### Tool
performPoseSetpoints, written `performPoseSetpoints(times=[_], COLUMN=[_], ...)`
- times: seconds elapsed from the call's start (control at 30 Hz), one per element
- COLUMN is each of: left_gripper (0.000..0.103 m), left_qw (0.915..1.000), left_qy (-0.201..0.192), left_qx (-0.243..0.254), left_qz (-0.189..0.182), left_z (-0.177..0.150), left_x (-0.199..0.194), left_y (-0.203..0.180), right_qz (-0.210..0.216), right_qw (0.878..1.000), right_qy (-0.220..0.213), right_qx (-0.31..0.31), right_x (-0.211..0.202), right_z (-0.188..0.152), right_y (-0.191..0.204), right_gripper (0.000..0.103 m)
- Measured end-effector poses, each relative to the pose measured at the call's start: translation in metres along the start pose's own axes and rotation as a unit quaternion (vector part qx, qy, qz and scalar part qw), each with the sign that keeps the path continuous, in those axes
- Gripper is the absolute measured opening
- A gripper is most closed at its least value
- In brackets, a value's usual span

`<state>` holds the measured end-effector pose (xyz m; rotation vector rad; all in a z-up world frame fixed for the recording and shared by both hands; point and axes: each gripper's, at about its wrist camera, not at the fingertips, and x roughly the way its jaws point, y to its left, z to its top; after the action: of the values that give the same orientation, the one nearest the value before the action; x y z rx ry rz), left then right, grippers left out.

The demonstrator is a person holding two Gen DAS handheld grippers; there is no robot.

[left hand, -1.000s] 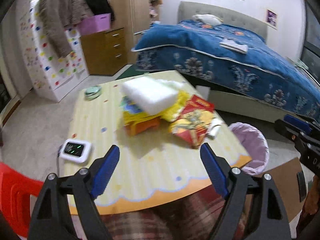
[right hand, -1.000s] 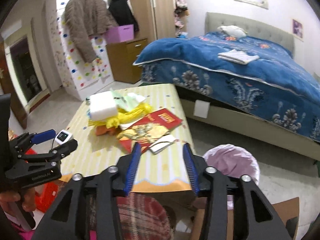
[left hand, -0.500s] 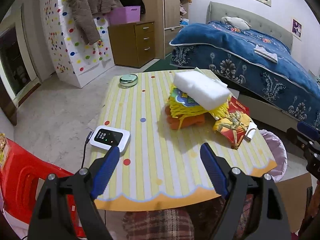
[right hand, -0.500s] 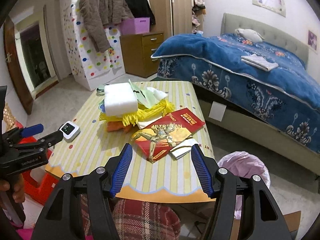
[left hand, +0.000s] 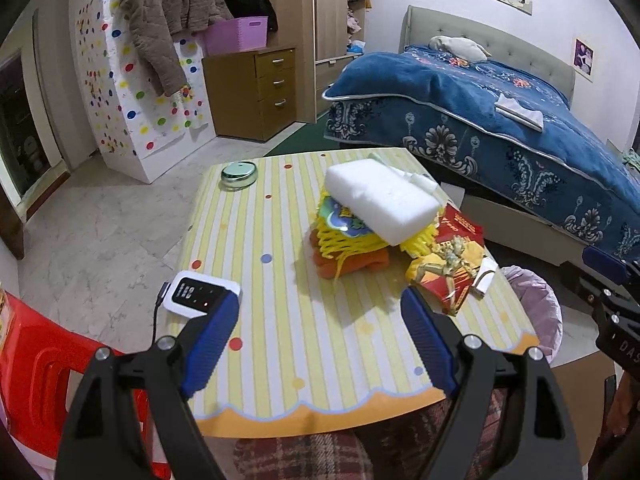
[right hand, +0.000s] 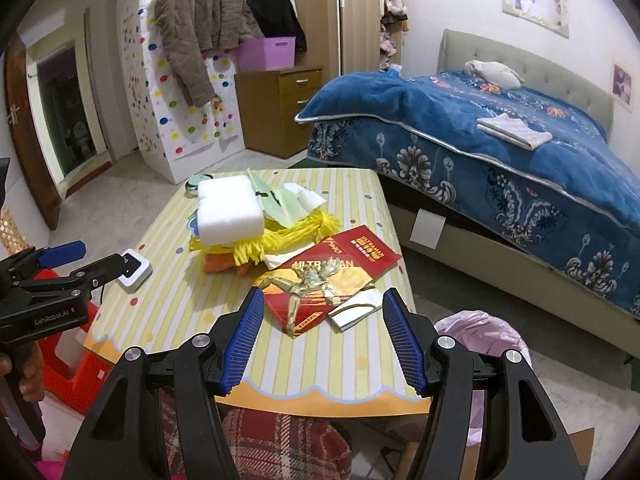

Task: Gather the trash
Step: 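Move both tools back over the table toward the white foam block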

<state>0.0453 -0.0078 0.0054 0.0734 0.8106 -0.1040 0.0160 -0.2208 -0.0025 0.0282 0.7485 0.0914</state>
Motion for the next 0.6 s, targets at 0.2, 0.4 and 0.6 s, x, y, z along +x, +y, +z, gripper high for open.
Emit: performPoseSetpoints(times=[0.2, 0.4, 0.6], left_gripper=[0.081, 0.081, 0.088], left_qw=[1.0000, 0.9999, 0.9997], left_qy=[-0.004, -0.007, -0.015], left_qx=[0.006, 0.011, 0.015], left_qz=[0.001, 0.008, 0.011], left_z=[0.007, 0.013, 0.018], left_x=[0.002, 0.002, 0.001], left_y=[-0.014, -0.026, -0.033], right_qz=[-0.001, 0.002, 0.001], right_qw=[1.000, 1.000, 1.000], right_qy=[-0.001, -0.002, -0.003], right_qx=[0.012, 0.024, 0.030], right_x=[0.001, 0.001, 0.001], right_z=[-0.003, -0.005, -0.007], right_y=[-0.012, -0.022, -0.029], right_gripper=[0.062, 0.062, 0.063])
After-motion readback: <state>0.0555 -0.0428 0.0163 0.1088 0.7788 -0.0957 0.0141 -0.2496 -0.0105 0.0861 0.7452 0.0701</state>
